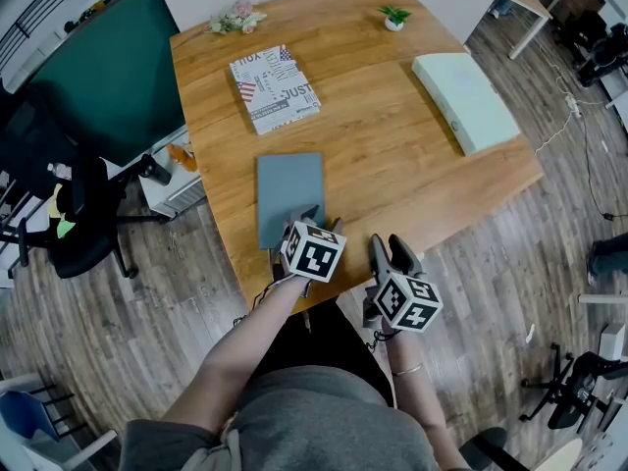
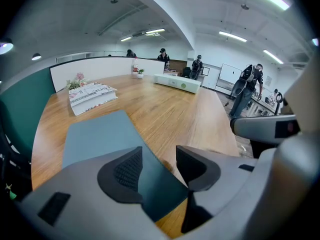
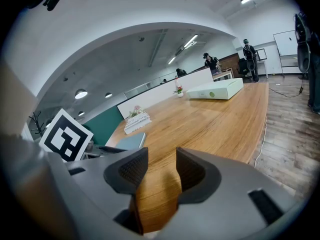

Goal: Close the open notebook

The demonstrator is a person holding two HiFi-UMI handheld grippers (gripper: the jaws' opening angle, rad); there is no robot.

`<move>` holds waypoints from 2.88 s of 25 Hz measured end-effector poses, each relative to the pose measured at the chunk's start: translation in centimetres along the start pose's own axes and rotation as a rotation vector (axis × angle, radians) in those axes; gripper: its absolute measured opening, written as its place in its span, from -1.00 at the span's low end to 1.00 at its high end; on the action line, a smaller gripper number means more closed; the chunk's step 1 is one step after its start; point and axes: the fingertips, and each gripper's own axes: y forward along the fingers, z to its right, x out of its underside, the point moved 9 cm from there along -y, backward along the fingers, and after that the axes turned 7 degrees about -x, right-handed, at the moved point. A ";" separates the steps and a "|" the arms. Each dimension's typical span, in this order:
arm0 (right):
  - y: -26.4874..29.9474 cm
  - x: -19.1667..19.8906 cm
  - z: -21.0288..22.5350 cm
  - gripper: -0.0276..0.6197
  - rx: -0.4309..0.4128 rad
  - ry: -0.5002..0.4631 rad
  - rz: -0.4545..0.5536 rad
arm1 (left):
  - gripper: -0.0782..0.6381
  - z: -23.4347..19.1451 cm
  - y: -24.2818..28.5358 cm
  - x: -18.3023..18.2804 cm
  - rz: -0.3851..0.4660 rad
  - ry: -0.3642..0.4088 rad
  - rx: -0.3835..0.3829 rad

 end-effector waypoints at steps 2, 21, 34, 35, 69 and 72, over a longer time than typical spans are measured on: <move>-0.1 0.1 -0.1 -0.36 -0.001 -0.002 0.002 | -0.18 0.1 -0.3 0.1 0.007 -0.008 0.013; -0.5 -0.9 -3.7 -0.43 -0.083 -0.079 0.050 | -0.34 -1.8 -6.0 1.0 0.253 -0.132 0.029; -1.3 -3.0 -8.0 -0.61 -0.169 -0.171 0.127 | -0.59 -6.9 -12.3 3.0 0.421 -0.221 -0.102; -1.4 -3.0 -8.2 -0.62 -0.173 -0.173 0.131 | -0.61 -7.3 -12.7 3.3 0.431 -0.229 -0.115; -3.5 -2.6 -13.1 -0.91 -0.216 -0.310 0.183 | -0.68 -11.7 -19.9 9.0 0.533 -0.308 -0.235; -3.7 -2.4 -13.4 -0.91 -0.211 -0.316 0.185 | -0.68 -11.8 -20.1 9.1 0.535 -0.308 -0.235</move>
